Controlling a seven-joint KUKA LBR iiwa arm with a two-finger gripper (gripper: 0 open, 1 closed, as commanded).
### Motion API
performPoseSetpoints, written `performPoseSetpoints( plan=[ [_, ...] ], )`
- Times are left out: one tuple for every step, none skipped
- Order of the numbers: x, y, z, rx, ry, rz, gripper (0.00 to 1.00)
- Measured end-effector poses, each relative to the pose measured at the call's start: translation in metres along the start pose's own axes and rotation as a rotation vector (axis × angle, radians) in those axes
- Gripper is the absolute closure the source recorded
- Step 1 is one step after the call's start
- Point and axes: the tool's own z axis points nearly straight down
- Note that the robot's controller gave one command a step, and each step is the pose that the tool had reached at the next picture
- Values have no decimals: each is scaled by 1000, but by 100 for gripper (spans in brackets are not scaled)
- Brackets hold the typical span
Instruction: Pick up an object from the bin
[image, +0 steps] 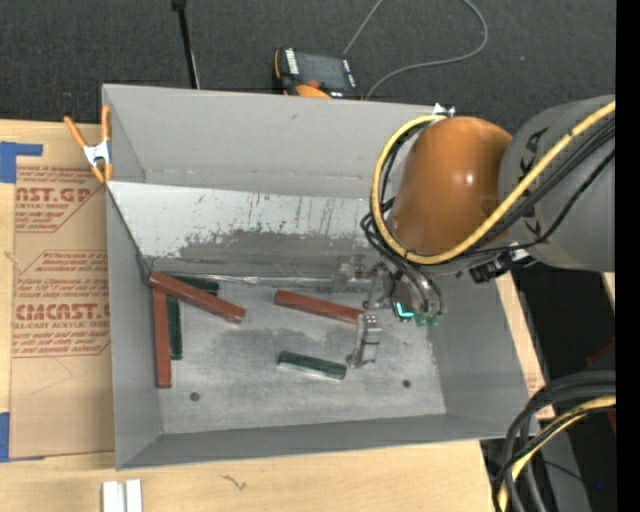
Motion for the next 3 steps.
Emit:
performPoseSetpoints(
  plan=[
    [16,-8,139,1,1,-39,0],
    [13,-7,134,0,-7,-39,100],
    [15,9,-4,3,-13,-512,100]
  ],
)
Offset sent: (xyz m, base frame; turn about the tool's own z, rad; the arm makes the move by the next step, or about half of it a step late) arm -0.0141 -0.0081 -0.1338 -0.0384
